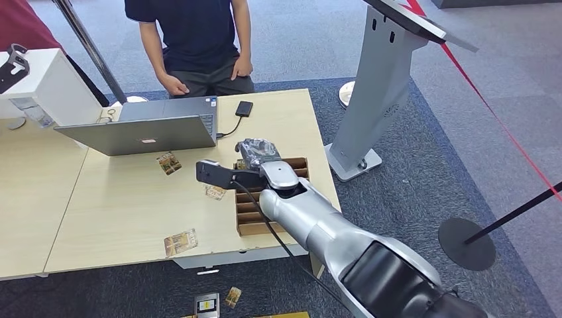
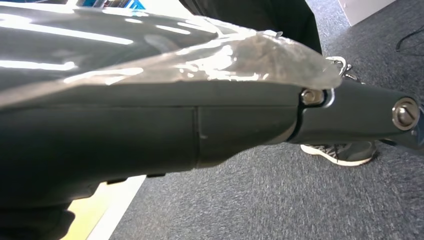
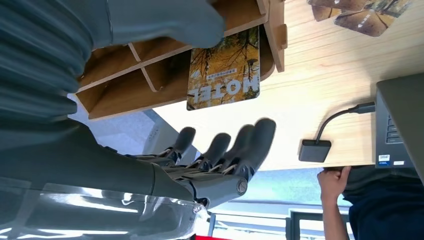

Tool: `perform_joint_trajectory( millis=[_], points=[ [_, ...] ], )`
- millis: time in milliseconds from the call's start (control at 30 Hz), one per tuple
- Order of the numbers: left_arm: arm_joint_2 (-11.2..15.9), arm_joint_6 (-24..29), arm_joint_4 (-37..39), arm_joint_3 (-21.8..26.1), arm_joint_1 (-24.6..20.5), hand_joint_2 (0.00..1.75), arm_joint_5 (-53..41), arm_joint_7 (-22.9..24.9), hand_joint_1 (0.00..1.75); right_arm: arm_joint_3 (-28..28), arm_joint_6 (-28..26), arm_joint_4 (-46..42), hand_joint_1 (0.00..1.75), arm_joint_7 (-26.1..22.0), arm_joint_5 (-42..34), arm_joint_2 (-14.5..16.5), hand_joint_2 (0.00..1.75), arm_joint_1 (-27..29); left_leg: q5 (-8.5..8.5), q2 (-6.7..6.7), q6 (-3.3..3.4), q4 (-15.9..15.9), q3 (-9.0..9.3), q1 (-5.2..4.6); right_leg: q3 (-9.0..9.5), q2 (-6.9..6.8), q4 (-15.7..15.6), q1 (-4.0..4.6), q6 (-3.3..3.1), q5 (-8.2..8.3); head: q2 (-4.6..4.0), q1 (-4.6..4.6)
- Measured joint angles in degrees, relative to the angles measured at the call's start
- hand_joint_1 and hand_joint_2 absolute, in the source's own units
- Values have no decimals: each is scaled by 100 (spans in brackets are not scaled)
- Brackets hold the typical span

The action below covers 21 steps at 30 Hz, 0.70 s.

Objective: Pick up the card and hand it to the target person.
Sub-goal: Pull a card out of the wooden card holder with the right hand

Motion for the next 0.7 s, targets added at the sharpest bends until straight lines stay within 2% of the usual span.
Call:
perform_joint_trajectory(
  millis=[700],
  points=[
    [0, 18, 0, 0, 4, 0, 56, 22, 0, 0, 66, 122, 72, 119, 3, -139, 175, 8, 0, 0, 0, 0, 0, 0, 0, 0, 0, 0, 0, 0, 0, -1]
  ],
)
